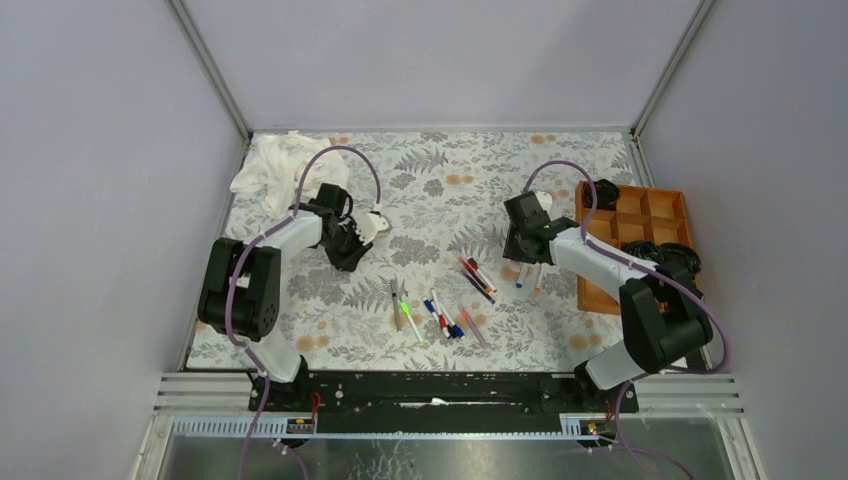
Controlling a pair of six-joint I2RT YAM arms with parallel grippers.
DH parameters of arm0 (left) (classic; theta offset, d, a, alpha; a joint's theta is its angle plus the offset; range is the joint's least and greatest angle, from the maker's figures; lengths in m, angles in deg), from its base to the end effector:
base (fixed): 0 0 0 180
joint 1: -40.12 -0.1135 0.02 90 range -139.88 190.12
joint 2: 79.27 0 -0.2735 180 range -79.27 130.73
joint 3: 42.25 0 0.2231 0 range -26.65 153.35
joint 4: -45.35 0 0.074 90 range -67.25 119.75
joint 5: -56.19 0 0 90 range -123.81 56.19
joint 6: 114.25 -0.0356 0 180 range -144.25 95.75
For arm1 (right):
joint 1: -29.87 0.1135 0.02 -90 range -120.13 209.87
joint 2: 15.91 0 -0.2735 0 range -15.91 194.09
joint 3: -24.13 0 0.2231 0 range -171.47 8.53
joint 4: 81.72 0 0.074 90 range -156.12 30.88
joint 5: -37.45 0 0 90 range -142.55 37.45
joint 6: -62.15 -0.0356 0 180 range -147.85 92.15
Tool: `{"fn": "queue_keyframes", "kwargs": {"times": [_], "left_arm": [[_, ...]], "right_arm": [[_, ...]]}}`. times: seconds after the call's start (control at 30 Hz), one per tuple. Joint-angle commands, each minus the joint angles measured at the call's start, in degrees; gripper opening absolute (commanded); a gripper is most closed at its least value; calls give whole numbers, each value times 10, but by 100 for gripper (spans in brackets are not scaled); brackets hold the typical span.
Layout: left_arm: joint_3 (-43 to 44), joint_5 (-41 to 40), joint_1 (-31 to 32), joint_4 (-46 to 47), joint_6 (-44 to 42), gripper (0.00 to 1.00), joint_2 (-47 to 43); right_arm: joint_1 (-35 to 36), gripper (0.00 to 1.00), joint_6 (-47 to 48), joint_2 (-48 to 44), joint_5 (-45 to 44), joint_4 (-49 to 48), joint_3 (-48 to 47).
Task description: Open the pen caps
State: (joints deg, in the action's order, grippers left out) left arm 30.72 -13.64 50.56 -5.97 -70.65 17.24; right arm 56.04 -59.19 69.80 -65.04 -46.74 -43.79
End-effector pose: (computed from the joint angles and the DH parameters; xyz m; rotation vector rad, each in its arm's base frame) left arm 0.2767 -0.0635 0.1924 1.3722 2.3985 -0.3540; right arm 0.2527 0.1156 0.2315 0.2021 2.4600 0.1630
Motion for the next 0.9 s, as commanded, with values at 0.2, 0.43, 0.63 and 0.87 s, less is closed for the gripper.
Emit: {"fn": "queue_keyframes", "kwargs": {"times": [0.2,0.43,0.63,0.87], "left_arm": [[72,21,-5,-32,62,99,-59],[166,12,-13,-83,105,98,-110],[176,-65,-28,-38,180,98,-153],[133,-60,-70,-23,181,99,-173]], "right_arm": [[-6,0,0,96,-88,-43,-40],[-6,0,2,131,-88,-47,-64],[-7,17,12,146,-100,-52,-57],[-6,29,9,161,-94,-45,-54]]}}
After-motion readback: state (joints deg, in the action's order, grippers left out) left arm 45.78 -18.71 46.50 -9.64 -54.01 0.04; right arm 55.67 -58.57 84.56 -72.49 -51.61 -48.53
